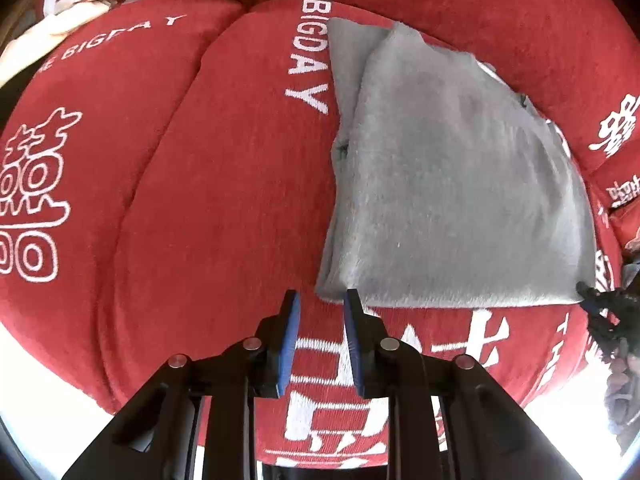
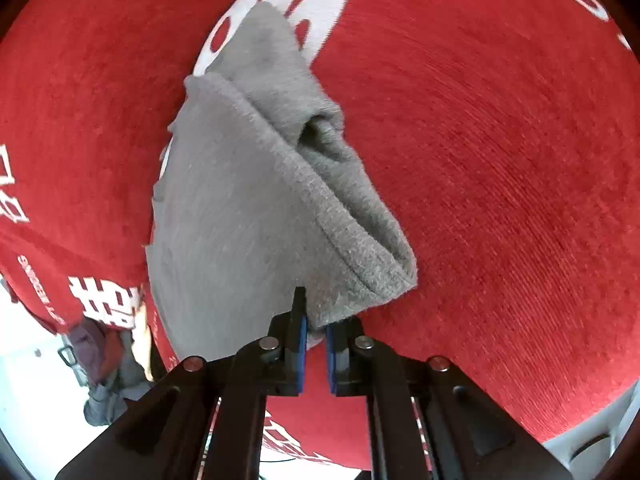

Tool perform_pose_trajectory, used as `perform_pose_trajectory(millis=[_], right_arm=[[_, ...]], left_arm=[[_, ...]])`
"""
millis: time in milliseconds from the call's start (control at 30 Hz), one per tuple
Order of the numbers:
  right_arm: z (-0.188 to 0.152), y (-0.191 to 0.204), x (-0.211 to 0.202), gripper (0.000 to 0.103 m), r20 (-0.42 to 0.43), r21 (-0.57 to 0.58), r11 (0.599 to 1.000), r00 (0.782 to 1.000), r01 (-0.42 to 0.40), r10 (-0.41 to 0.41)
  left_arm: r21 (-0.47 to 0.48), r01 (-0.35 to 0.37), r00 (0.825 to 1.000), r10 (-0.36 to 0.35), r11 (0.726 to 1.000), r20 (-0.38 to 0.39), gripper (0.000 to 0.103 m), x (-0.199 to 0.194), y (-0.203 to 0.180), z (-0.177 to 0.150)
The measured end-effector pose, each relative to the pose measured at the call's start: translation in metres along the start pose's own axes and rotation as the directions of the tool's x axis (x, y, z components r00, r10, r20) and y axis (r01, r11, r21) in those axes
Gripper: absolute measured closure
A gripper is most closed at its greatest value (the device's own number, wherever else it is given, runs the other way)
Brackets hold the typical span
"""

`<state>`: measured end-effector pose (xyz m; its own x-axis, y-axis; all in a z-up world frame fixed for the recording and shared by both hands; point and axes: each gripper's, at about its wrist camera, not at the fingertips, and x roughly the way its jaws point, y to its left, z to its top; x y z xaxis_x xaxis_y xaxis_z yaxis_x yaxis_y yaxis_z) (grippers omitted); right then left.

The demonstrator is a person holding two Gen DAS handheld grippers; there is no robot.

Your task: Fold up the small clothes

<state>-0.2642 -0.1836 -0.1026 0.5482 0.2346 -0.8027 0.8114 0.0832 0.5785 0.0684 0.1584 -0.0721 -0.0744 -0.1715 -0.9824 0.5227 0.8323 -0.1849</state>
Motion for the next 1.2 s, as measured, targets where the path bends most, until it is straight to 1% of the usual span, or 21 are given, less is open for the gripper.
perform_pose_trajectory(millis=[167, 233, 433, 467, 500, 533, 567, 600, 633, 767, 933, 1000, 1033, 1067, 1100, 1200], right_arm=[[-0.010, 0.019, -0.009, 0.090, -0.017, -0.060, 0.997, 0.999, 0.046, -0.048], [-0.018, 0.028, -0.010, 0.090, -0.029, -0.095, 0.993, 0.997, 0.064, -0.067], [-0.049, 0.061, 0.000, 0.090, -0.086, -0.233, 0.970, 0.992, 0.073, -0.095], [-0.055, 0.067, 0.004, 0.090, -0.098, -0.257, 0.964, 0.990, 0.069, -0.097], [-0.059, 0.073, 0.008, 0.090, -0.109, -0.276, 0.959, 0.989, 0.065, -0.098], [-0.063, 0.079, 0.013, 0.090, -0.123, -0.294, 0.954, 0.987, 0.061, -0.101], [-0.068, 0.086, 0.019, 0.090, -0.139, -0.315, 0.947, 0.984, 0.060, -0.109], [-0.072, 0.091, 0.024, 0.090, -0.151, -0.329, 0.943, 0.982, 0.056, -0.111], [-0.076, 0.097, 0.029, 0.090, -0.167, -0.346, 0.937, 0.980, 0.048, -0.112], [-0.088, 0.111, 0.043, 0.090, -0.196, -0.390, 0.920, 0.973, 0.033, -0.119], [-0.099, 0.120, 0.055, 0.089, -0.223, -0.409, 0.912, 0.965, 0.037, -0.139], [-0.103, 0.124, 0.059, 0.075, -0.224, -0.428, 0.902, 0.962, 0.046, -0.156], [-0.105, 0.125, 0.060, 0.054, -0.222, -0.439, 0.897, 0.961, 0.054, -0.167], [-0.106, 0.128, 0.062, 0.037, -0.218, -0.450, 0.891, 0.960, 0.063, -0.177], [-0.108, 0.130, 0.063, 0.034, -0.212, -0.458, 0.886, 0.960, 0.069, -0.184], [-0.110, 0.135, 0.066, 0.034, -0.212, -0.472, 0.879, 0.958, 0.071, -0.191]], left_arm=[[-0.025, -0.034, 0.999, 0.033, 0.999, -0.032, 0.079, 0.000, -0.002, 0.000], [-0.028, -0.038, 0.999, 0.036, 0.999, -0.038, 0.079, 0.001, -0.002, -0.001], [-0.013, -0.067, 0.996, 0.066, 0.998, -0.054, 0.079, 0.000, -0.004, -0.005], [-0.005, -0.079, 0.995, 0.078, 0.997, -0.057, 0.073, 0.001, -0.005, -0.005], [-0.003, -0.086, 0.995, 0.085, 0.996, -0.059, 0.061, 0.002, -0.009, -0.004], [-0.004, -0.096, 0.994, 0.095, 0.995, -0.055, 0.023, 0.001, -0.010, -0.004], [-0.007, -0.106, 0.994, 0.106, 0.994, -0.041, 0.000, -0.001, -0.011, -0.004], [-0.010, -0.124, 0.992, 0.124, 0.992, 0.000, 0.000, -0.008, -0.012, -0.005], [-0.004, -0.128, 0.992, 0.128, 0.992, 0.016, 0.000, -0.011, -0.013, -0.006], [-0.003, -0.125, 0.992, 0.125, 0.992, -0.006, 0.000, -0.009, -0.014, -0.005], [-0.012, -0.135, 0.991, 0.135, 0.991, -0.007, 0.000, -0.010, -0.010, -0.006], [-0.015, -0.136, 0.991, 0.136, 0.991, -0.007, 0.000, -0.009, -0.011, -0.006], [-0.014, -0.140, 0.990, 0.140, 0.990, -0.007, 0.000, -0.009, -0.010, -0.006], [-0.012, -0.142, 0.990, 0.142, 0.990, -0.009, 0.000, -0.007, -0.008, -0.006], [-0.013, -0.148, 0.989, 0.148, 0.989, -0.011, 0.000, -0.005, -0.008, -0.006], [-0.020, -0.149, 0.989, 0.149, 0.989, -0.017, 0.000, -0.002, -0.006, -0.006]])
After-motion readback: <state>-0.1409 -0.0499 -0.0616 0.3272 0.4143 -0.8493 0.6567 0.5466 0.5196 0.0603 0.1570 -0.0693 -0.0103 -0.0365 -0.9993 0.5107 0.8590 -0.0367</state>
